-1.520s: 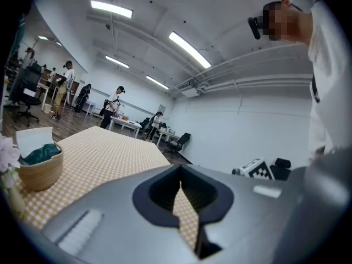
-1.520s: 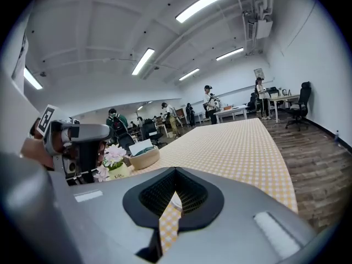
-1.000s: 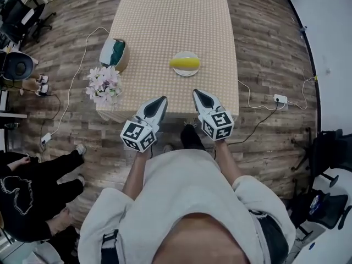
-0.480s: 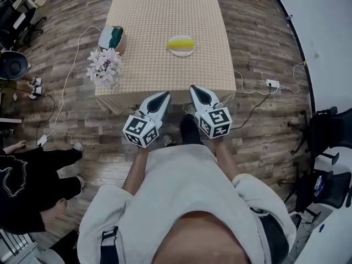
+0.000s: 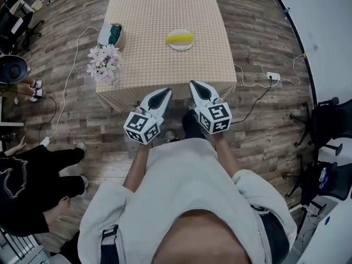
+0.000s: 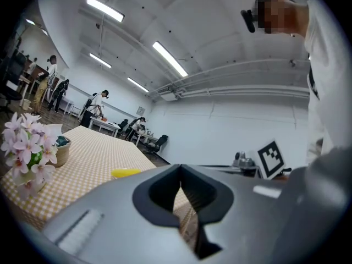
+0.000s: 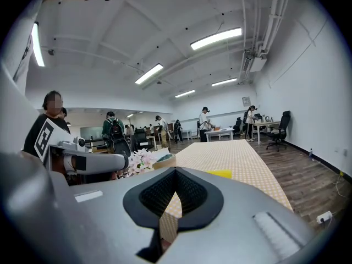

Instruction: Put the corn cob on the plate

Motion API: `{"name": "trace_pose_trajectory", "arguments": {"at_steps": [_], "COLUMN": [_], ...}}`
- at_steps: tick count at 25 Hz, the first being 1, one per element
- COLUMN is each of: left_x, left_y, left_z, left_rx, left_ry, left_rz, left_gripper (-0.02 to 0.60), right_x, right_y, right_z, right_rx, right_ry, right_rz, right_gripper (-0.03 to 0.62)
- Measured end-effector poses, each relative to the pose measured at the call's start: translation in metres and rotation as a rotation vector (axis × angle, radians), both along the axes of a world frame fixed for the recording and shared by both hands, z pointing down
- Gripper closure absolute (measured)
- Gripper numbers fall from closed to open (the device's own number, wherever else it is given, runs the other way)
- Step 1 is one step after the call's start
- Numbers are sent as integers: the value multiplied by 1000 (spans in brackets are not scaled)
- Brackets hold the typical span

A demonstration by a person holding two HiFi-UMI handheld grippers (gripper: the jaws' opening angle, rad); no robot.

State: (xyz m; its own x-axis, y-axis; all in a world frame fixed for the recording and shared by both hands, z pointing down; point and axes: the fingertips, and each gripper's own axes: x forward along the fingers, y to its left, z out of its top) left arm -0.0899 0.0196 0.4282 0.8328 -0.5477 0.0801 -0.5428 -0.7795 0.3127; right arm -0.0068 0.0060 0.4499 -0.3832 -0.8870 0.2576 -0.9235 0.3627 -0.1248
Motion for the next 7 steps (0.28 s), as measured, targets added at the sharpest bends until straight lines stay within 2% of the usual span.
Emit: {"name": "trace_pose_trajectory", "arguments": {"at_steps": [7], "left_x": [-2], "left_y": [-8], "left_z": [-3], "left_rx": [18], "left_ry": [3], "left_rz": [-2], "left_gripper": [574], "right_x": [-1], "right_y": [-12], "right_z": [-4], "right_rx": [20], "right_ry": [-2], "right_rz": [-2], "right_gripper": [597]}}
